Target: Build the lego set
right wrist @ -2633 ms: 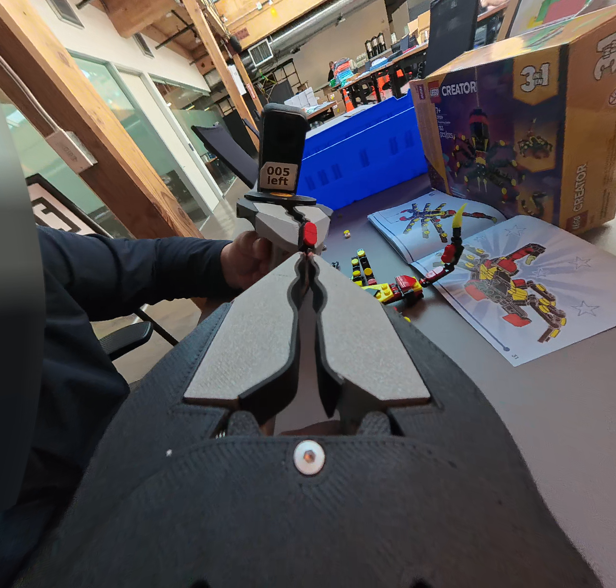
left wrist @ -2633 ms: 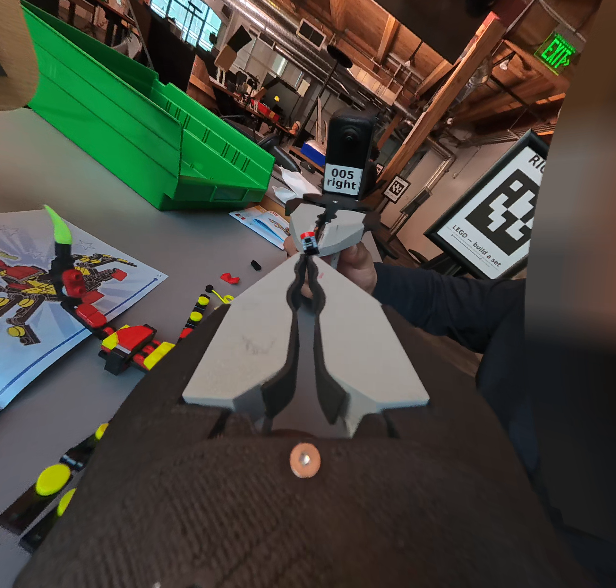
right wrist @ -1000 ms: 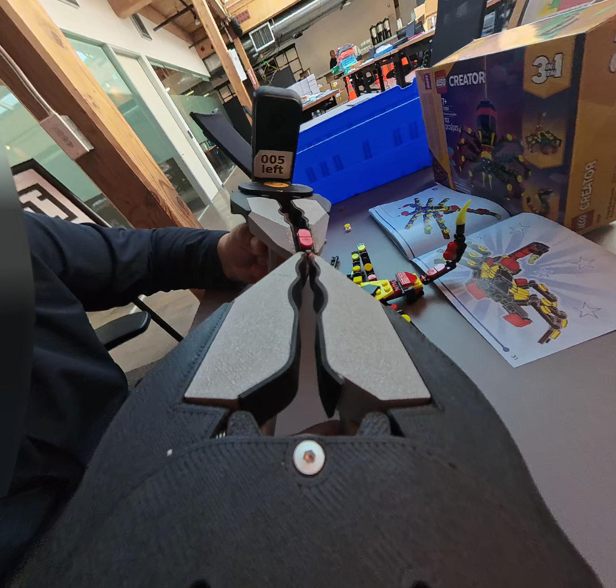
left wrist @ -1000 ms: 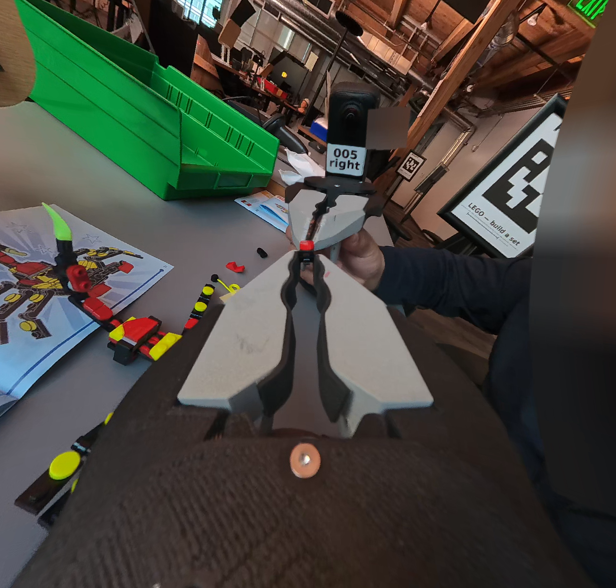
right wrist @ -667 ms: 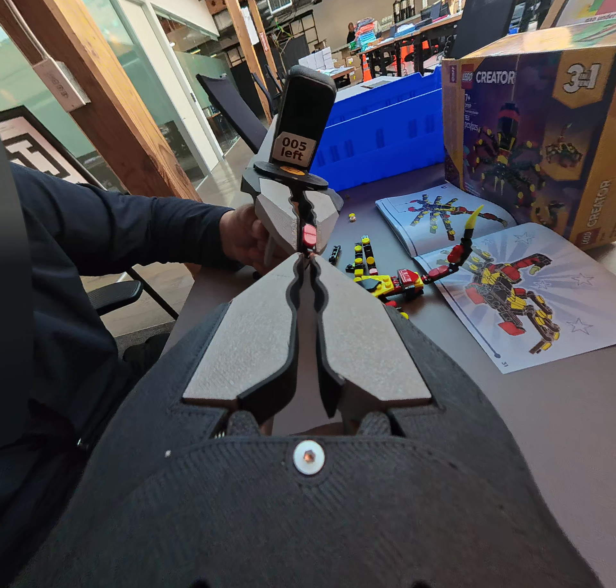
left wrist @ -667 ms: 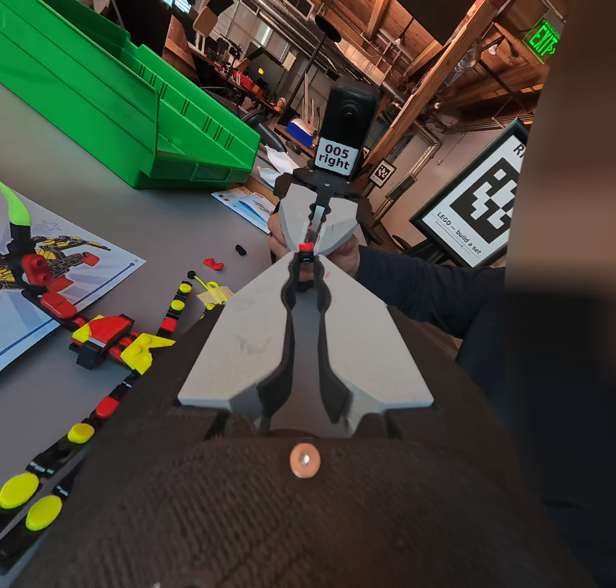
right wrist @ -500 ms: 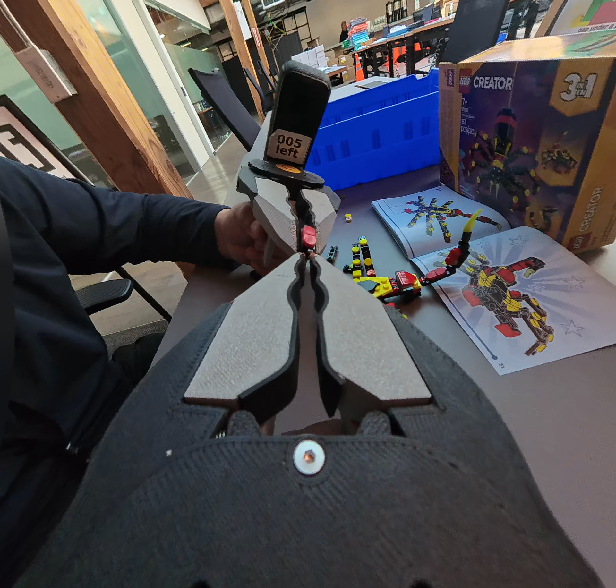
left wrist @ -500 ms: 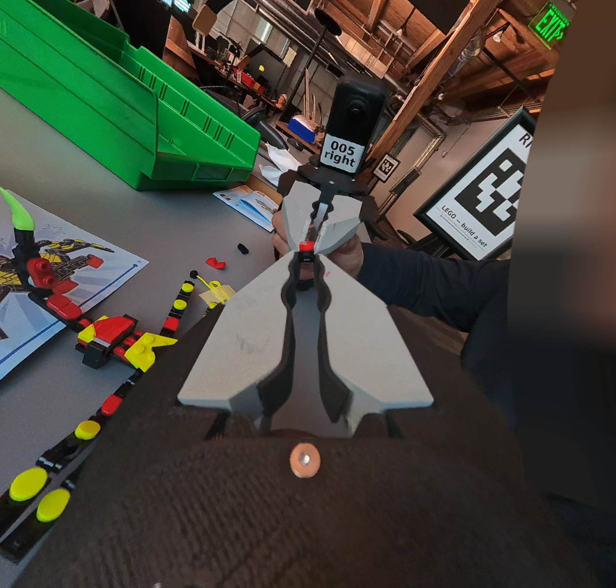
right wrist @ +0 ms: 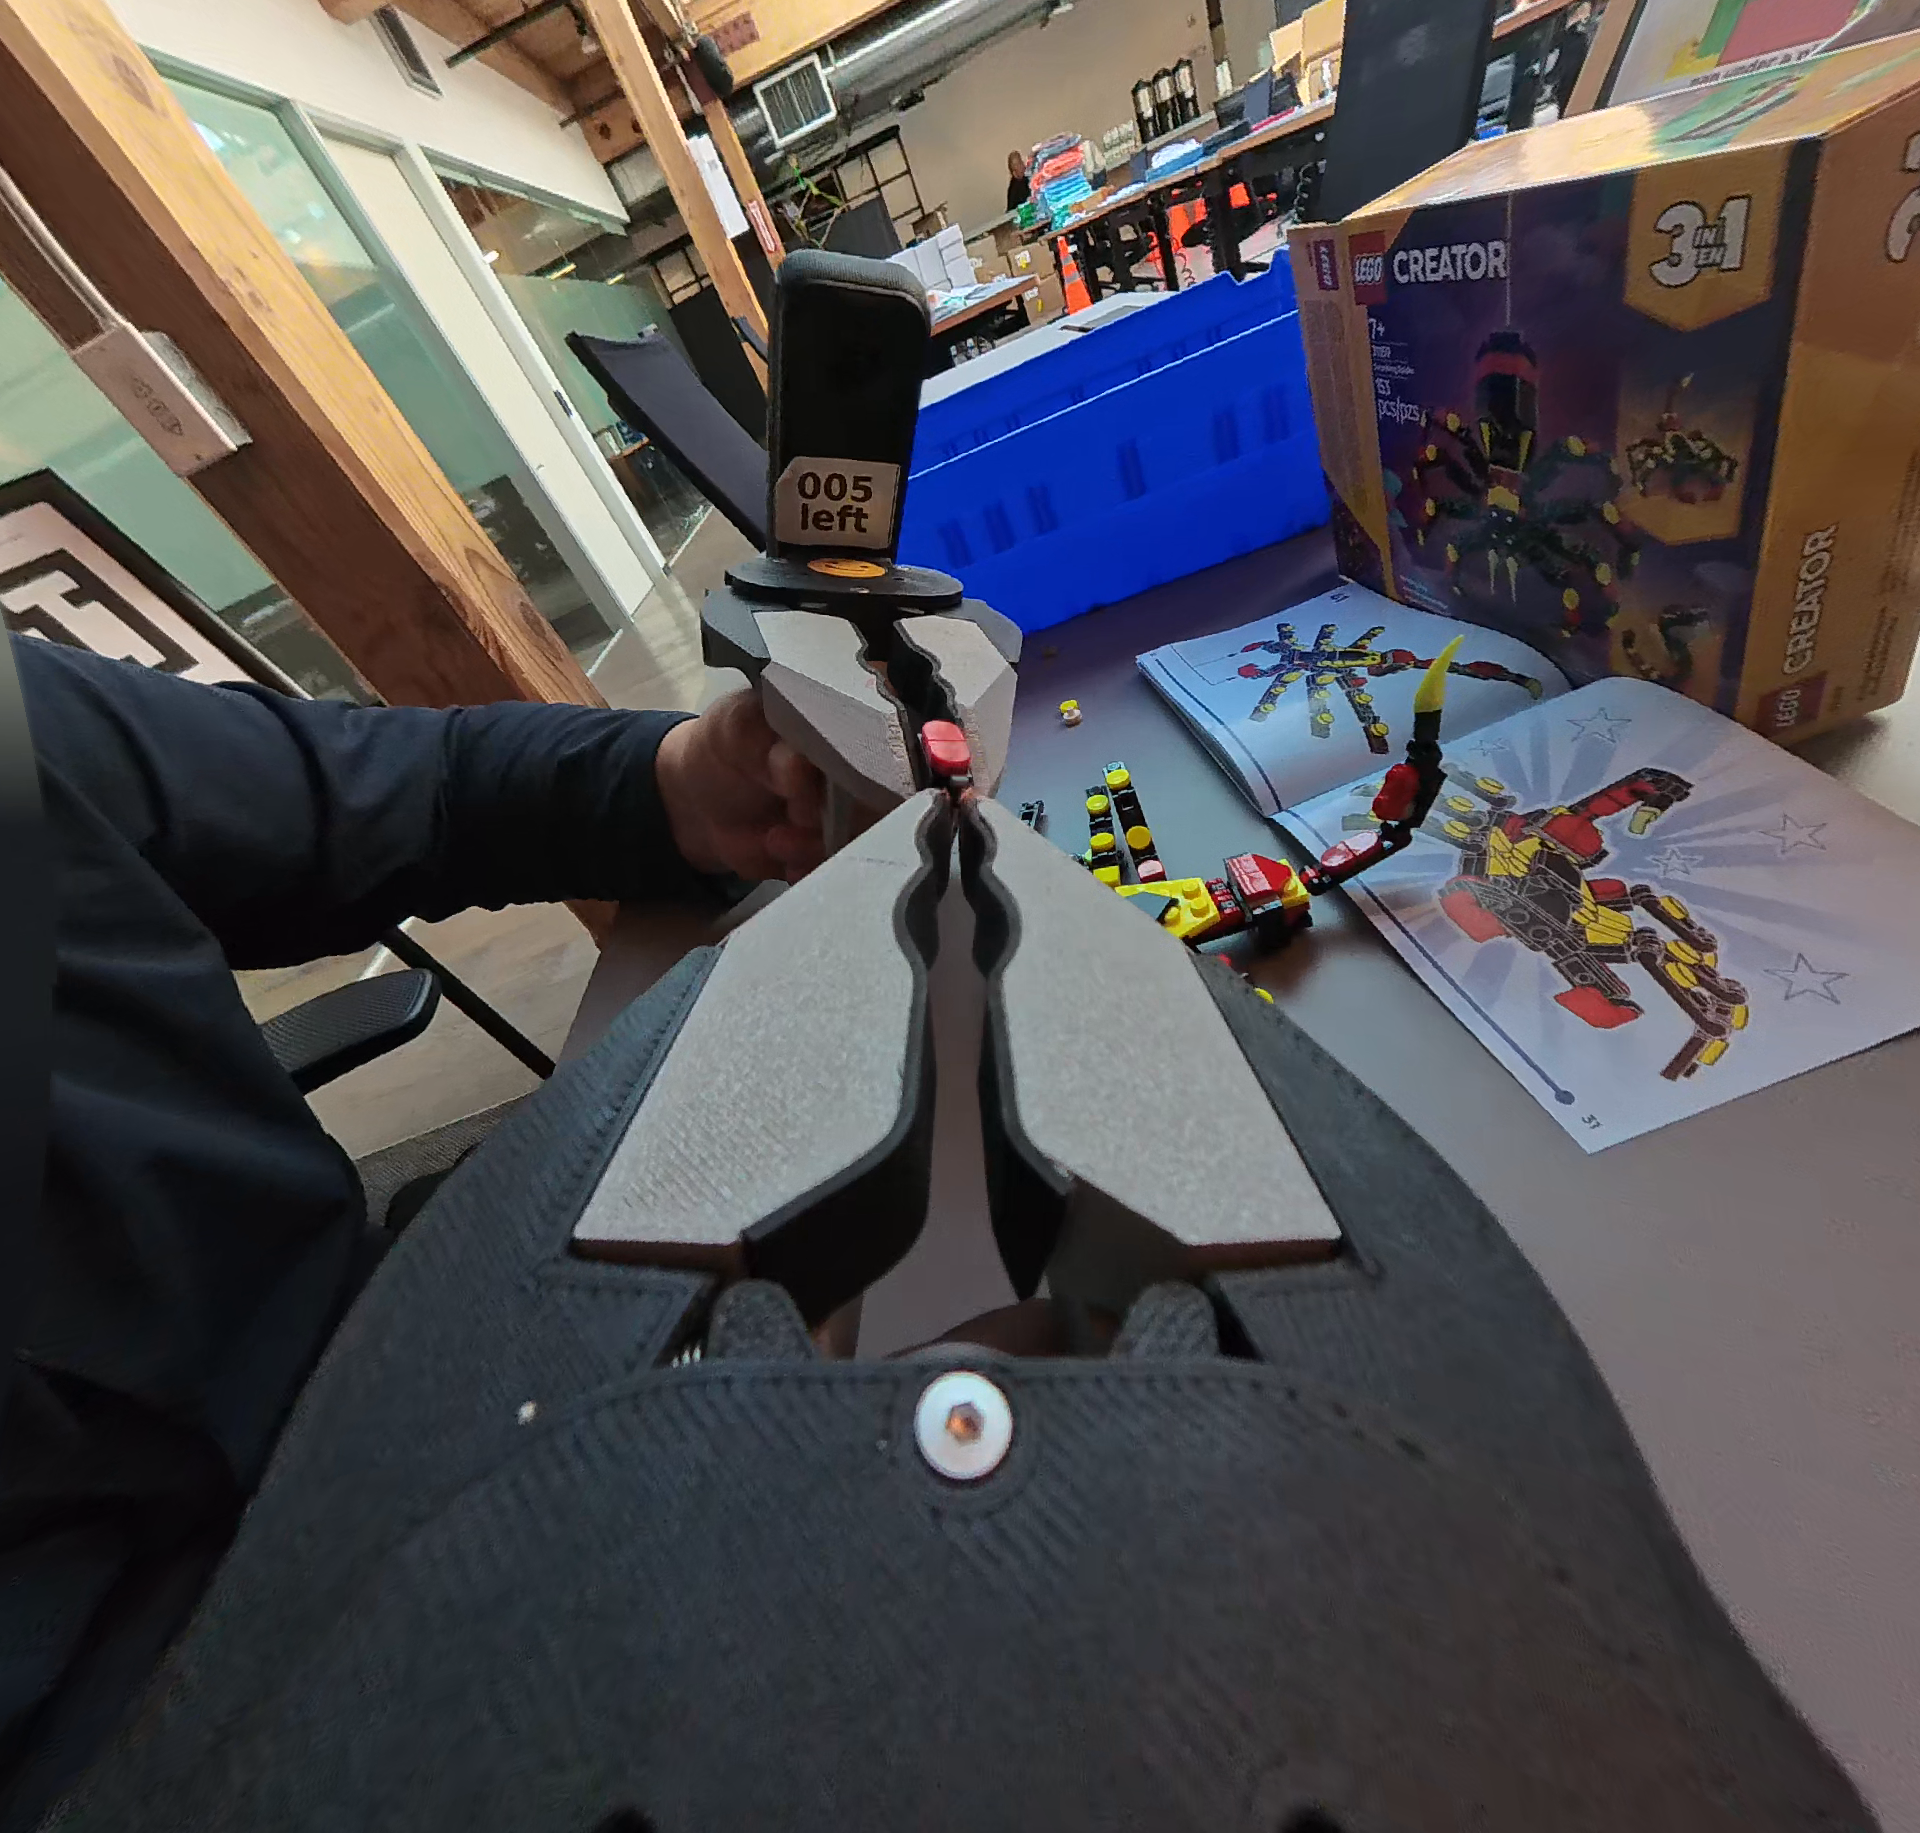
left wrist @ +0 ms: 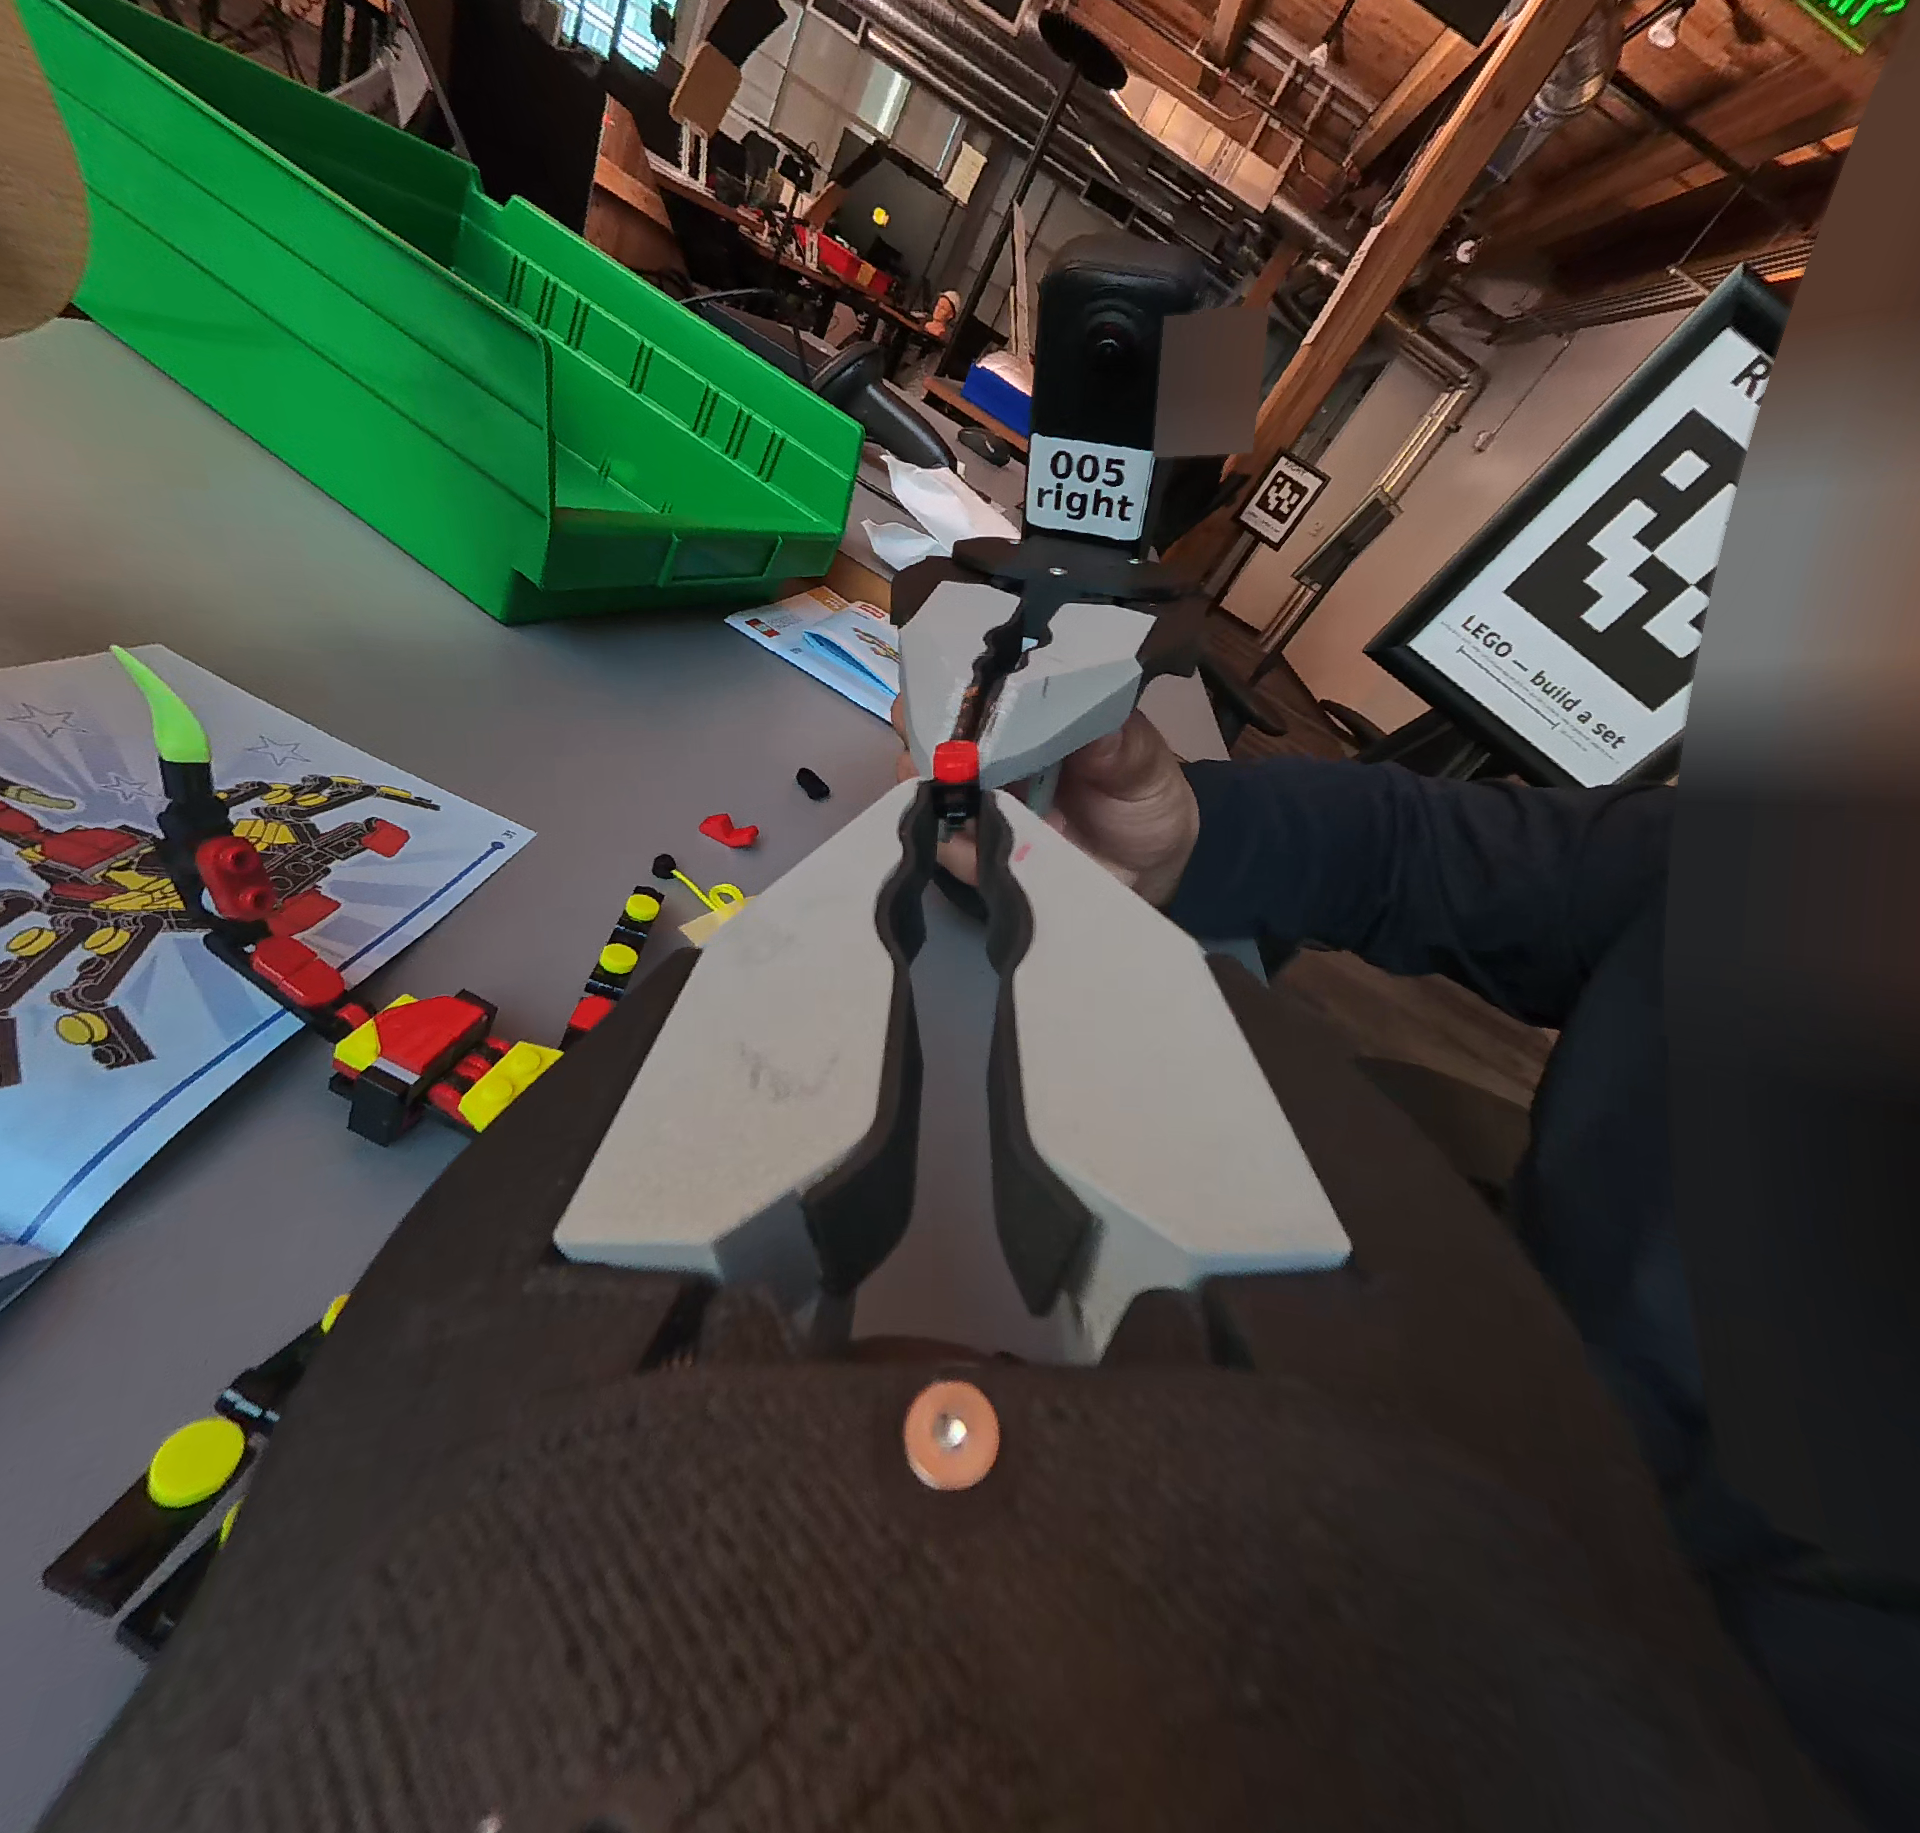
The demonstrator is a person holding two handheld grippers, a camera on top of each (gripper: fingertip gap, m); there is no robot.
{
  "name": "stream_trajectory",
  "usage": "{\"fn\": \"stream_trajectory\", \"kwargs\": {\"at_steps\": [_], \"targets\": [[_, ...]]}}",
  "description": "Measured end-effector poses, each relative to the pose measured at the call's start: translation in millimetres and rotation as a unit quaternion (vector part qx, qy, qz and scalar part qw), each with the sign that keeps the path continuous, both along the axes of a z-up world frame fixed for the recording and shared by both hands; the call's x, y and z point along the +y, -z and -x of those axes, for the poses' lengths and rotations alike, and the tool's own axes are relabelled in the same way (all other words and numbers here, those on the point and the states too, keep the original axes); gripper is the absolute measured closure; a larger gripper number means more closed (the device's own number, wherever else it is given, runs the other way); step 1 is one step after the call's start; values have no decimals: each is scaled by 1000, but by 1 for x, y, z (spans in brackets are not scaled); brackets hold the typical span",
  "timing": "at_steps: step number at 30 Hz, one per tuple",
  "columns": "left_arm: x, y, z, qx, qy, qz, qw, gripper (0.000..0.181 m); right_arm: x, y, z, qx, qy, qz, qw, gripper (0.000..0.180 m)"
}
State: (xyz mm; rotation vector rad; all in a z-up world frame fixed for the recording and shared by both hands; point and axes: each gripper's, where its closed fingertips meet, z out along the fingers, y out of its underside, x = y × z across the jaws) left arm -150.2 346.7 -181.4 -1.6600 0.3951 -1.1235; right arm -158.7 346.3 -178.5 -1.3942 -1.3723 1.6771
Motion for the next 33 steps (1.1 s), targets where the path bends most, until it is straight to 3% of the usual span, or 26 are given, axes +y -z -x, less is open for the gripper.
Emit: {"fn": "stream_trajectory", "kwargs": {"at_steps": [9,17,28,33], "targets": [[-2,3,-6,4,15,2,1000,177,-1,-5,-4,5,-8,-26,1000,180],[3,0,-1,-31,9,13,999,176,6,2,-6,-5,-14,19,1000,180],[6,3,1,-16,-4,17,1000,161,4,4,-4,-6,-15,53,998,180],[5,-1,0,-25,-5,6,1000,173,0,4,0,3,0,30,1000,180]]}}
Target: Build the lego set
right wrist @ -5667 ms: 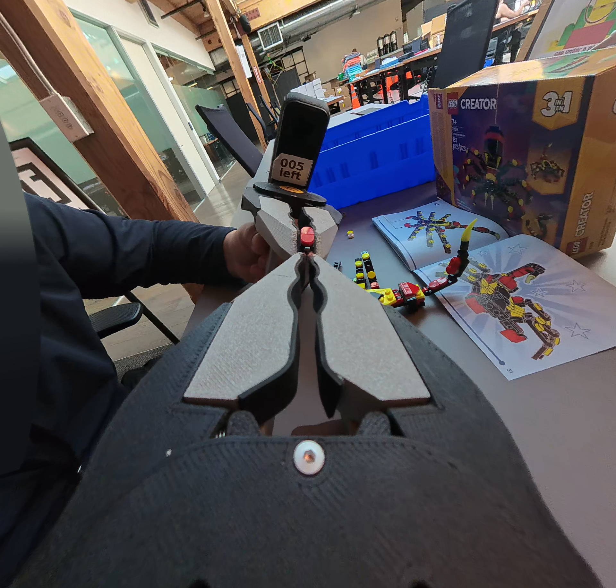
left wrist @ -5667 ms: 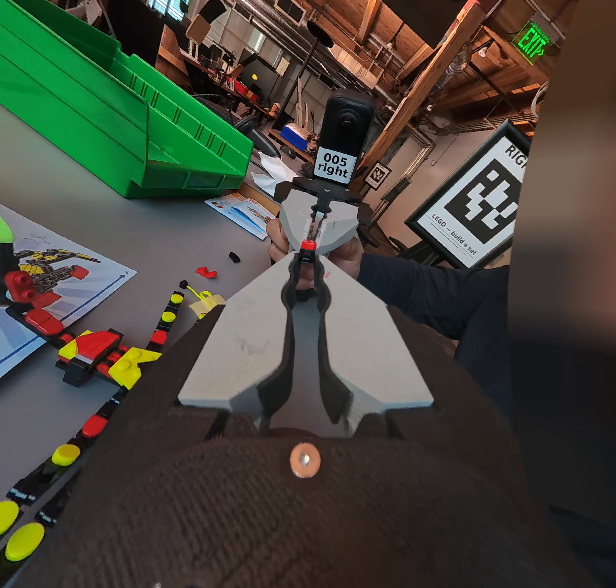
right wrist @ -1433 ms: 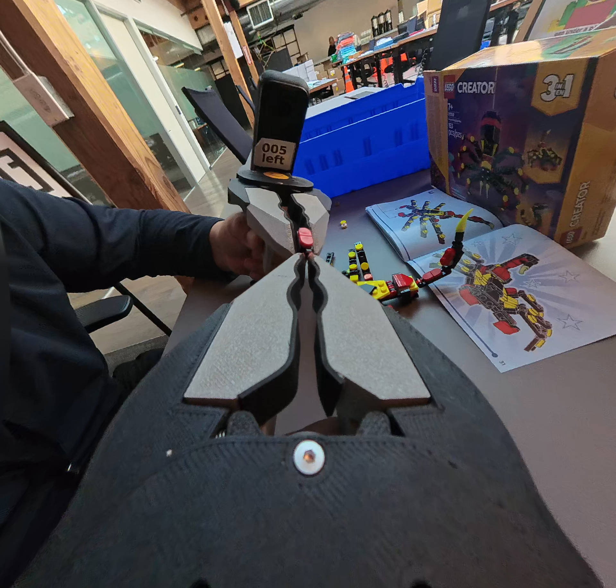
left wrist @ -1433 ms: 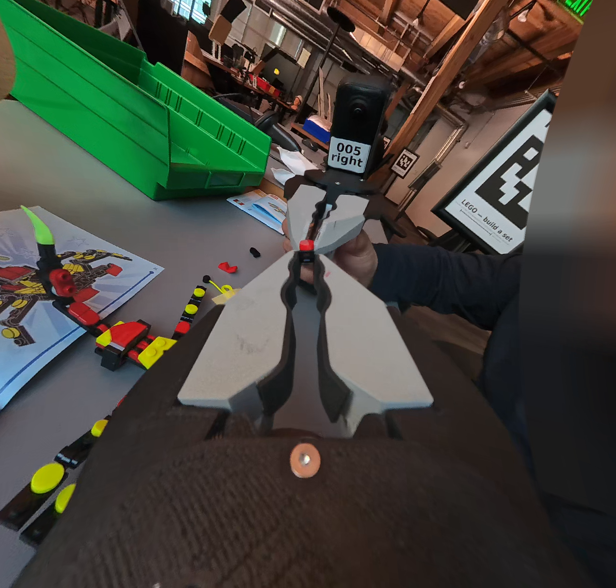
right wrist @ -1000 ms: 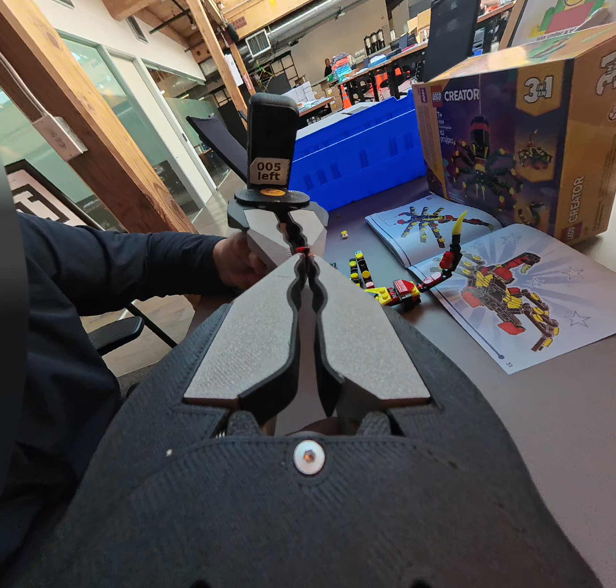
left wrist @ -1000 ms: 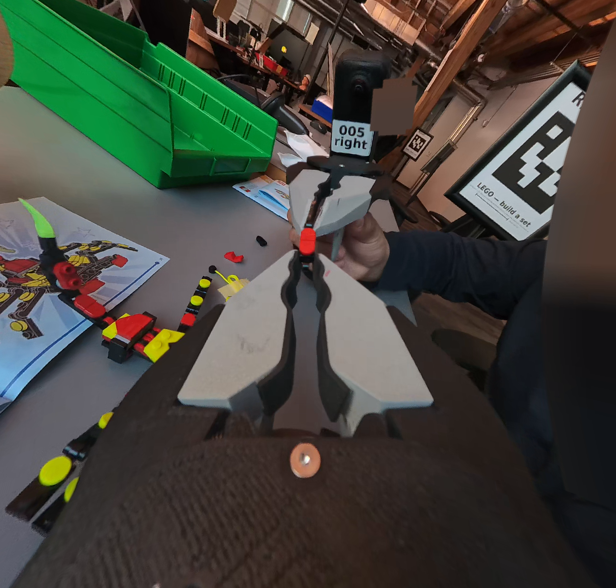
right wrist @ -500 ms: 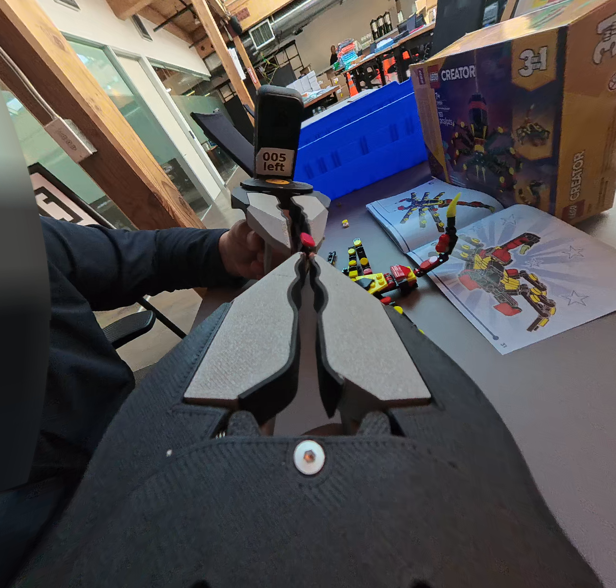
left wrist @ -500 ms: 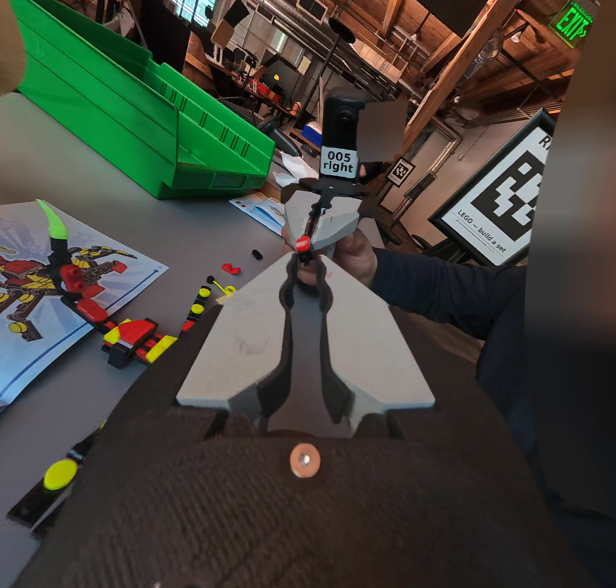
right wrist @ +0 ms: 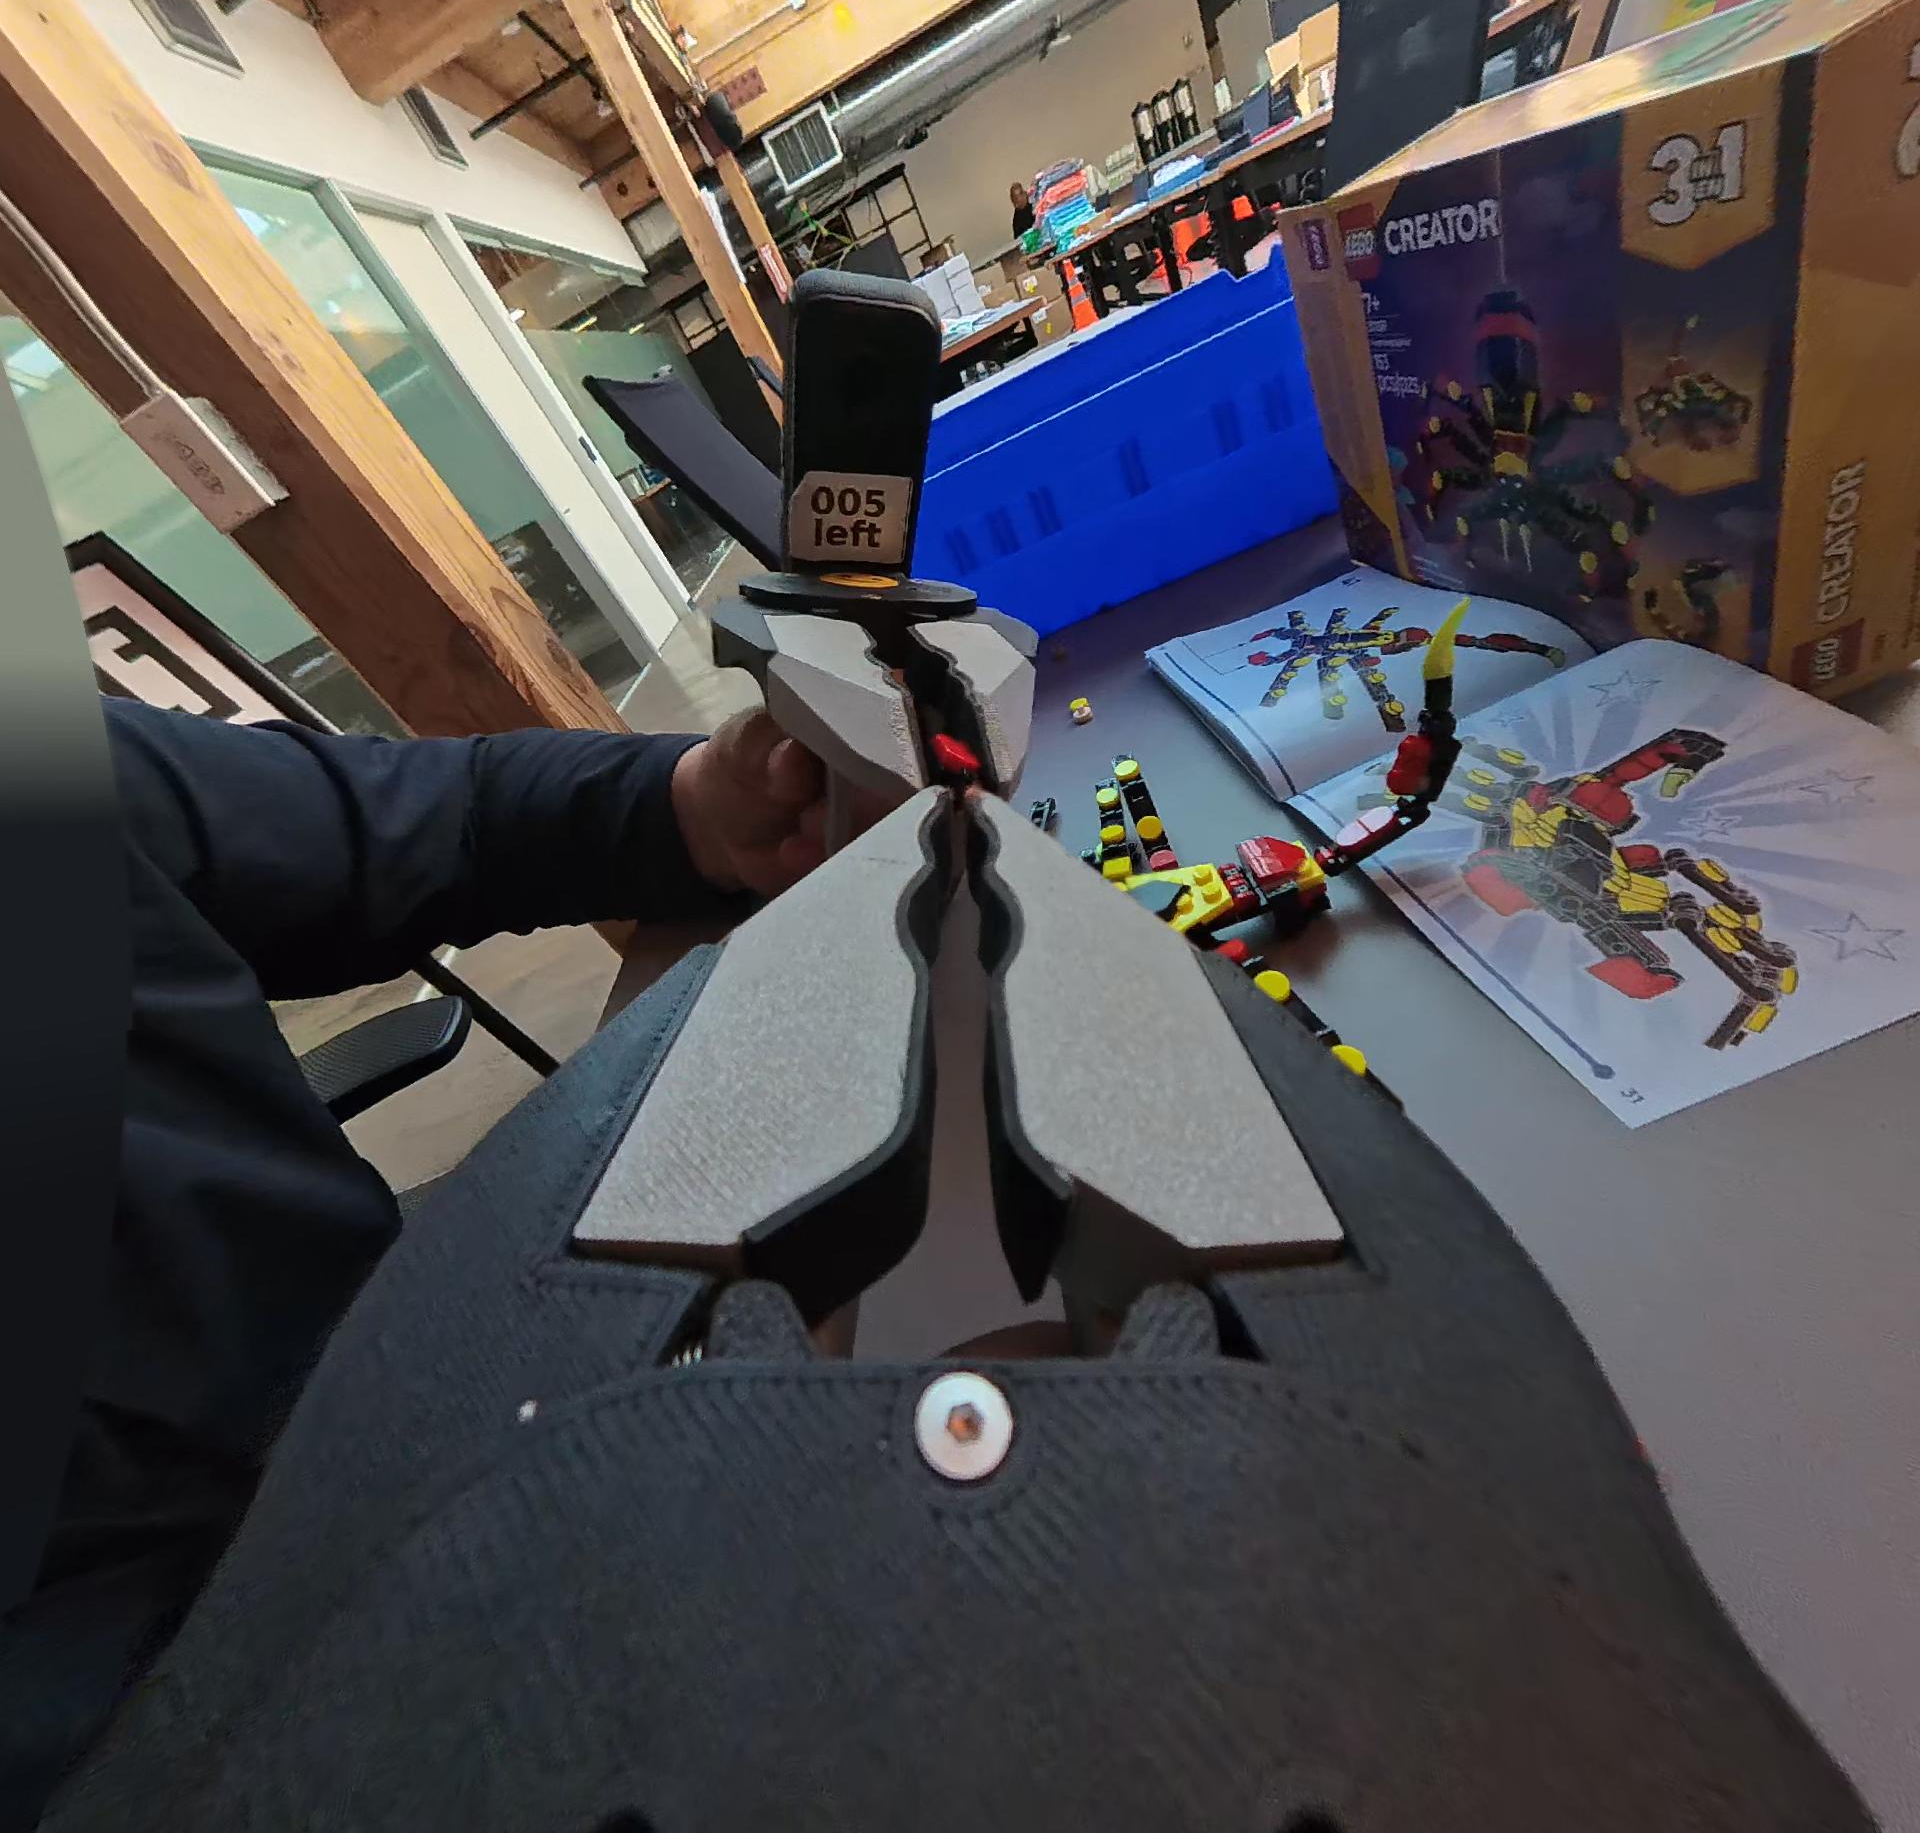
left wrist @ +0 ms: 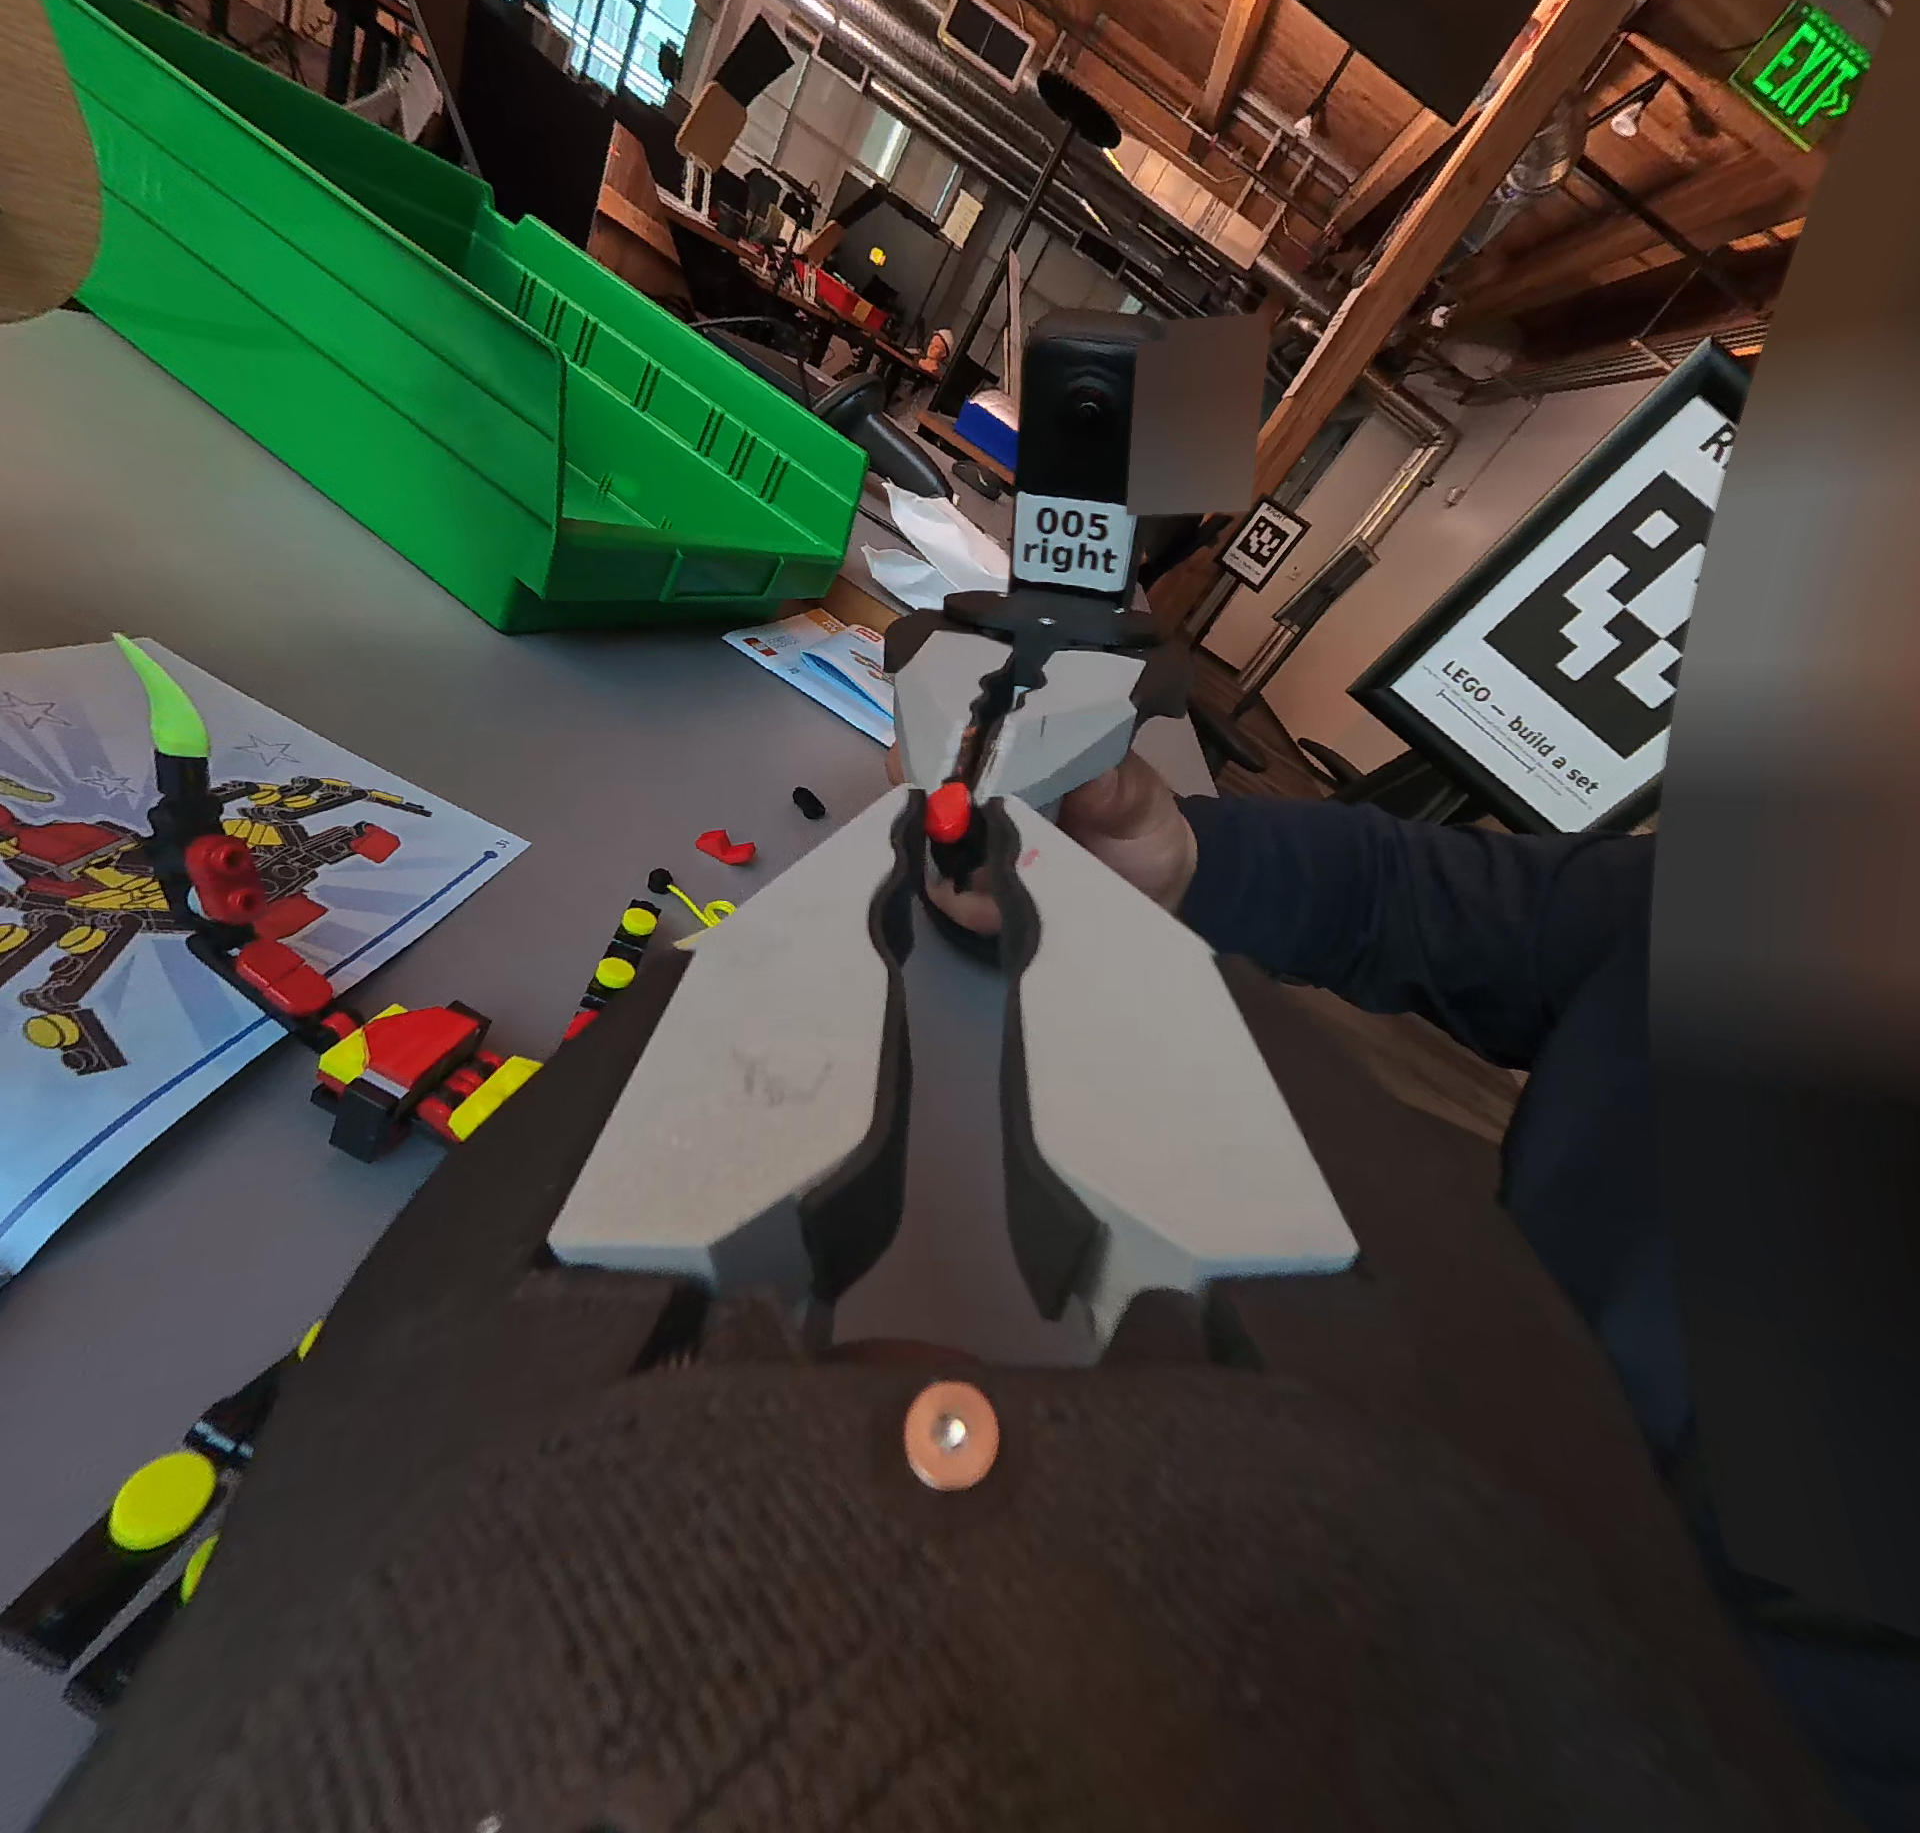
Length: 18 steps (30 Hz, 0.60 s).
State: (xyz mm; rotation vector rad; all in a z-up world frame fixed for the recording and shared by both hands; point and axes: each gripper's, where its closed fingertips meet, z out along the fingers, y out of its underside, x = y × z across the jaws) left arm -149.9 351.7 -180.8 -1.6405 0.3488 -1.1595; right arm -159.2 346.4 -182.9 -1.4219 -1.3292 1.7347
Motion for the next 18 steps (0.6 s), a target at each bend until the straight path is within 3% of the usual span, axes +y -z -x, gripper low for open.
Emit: {"fn": "stream_trajectory", "kwargs": {"at_steps": [12,18], "targets": [[-2,-9,2,-57,17,13,998,163,2,-14,-5,44,31,-65,996,180],[-6,-8,-5,-52,35,10,998,173,-2,-15,-3,58,39,-103,992,180]]}}
